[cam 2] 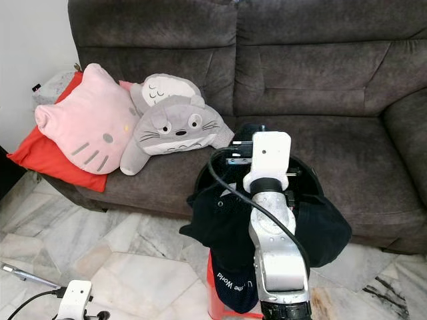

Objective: Hang hanger

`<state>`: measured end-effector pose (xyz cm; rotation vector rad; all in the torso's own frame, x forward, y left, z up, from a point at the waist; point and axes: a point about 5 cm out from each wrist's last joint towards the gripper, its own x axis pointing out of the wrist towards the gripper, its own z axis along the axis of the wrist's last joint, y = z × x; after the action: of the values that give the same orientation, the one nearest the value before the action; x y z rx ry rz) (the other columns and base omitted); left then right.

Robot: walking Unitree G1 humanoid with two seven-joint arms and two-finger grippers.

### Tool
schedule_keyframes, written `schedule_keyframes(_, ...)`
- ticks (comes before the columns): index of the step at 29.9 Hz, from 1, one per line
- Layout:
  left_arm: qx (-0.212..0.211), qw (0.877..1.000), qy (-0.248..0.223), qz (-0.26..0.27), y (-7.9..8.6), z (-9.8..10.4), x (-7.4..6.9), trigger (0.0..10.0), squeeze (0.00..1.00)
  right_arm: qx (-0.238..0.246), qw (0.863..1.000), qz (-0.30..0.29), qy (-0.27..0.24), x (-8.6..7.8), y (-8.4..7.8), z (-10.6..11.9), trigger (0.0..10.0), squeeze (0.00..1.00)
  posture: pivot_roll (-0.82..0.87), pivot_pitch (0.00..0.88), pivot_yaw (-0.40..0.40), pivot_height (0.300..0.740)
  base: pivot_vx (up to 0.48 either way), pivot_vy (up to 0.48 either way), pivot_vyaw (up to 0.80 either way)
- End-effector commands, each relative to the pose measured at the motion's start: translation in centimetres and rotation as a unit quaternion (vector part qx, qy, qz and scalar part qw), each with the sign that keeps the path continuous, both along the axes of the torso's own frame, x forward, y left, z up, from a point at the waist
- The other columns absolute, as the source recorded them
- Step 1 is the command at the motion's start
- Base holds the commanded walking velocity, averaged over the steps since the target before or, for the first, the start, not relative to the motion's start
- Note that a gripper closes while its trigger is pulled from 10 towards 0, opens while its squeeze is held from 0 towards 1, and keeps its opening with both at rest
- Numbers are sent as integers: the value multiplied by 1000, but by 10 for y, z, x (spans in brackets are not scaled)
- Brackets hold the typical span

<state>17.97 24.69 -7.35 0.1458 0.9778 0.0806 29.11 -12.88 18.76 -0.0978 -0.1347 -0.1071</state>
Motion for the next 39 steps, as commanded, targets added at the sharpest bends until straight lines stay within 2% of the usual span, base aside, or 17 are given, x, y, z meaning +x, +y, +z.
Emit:
schedule_keyframes(1,7,1000,0,16,8,1,-3,10000,0,0,1000,1,-6,2,4,3,10000,0,-244,0,155,740,0,0,0)
schedule_keyframes(5,5,1000,0,24,8,1,-2,10000,0,-13,1000,13,6,3,5,1,10000,0,-253,0,168,740,0,0,0)
schedule_keyframes(6,6,1000,0,26,9,2,-1,10000,0,-38,999,18,11,2,3,0,10000,0,-268,0,180,740,0,0,0)
schedule_keyframes(9,8,1000,0,26,9,2,-1,10000,0,-63,998,16,16,-1,-2,-3,10000,0,-287,0,192,740,0,0,0)
schedule_keyframes(13,11,1000,2,18,7,2,0,10000,0,-84,996,5,18,-13,-21,-4,10000,0,-310,0,198,740,0,0,0)
schedule_keyframes(14,10,1000,3,17,5,1,0,10000,0,-122,992,9,25,-18,-32,-7,10000,0,-307,0,191,740,0,0,0)
schedule_keyframes(16,10,1000,3,17,4,0,-1,10000,0,-144,989,5,31,-22,-42,-8,10000,0,-309,0,185,740,0,0,0)
schedule_keyframes(17,8,1000,1,19,2,0,0,10000,0,-139,989,-8,39,-24,-53,-10,10000,0,-316,0,178,740,0,0,0)
schedule_keyframes(19,7,1000,1,20,0,0,0,10000,0,-137,989,-15,44,-26,-60,-10,10000,0,-330,0,172,740,0,0,0)
schedule_keyframes(21,6,1000,0,20,-4,-1,1,10000,0,-154,986,-31,47,-31,-74,-5,10000,0,-366,0,167,740,0,0,0)
schedule_keyframes(22,6,1000,0,20,-4,-1,1,10000,0,-154,986,-31,47,-31,-74,-5,10000,0,-366,0,167,740,0,0,0)
schedule_keyframes(25,-5,1000,-1,19,-16,-4,0,10000,0,-156,986,-46,42,-36,-94,4,10000,0,-375,0,113,740,0,0,0)
schedule_keyframes(34,-20,999,0,46,-25,-10,-7,10000,0,-156,986,-19,49,-33,-98,11,10000,0,-318,0,30,740,0,0,0)
schedule_keyframes(39,-12,999,8,46,-21,-12,-13,10000,0,-147,988,4,54,-28,-87,5,10000,0,-277,0,36,740,0,0,0)
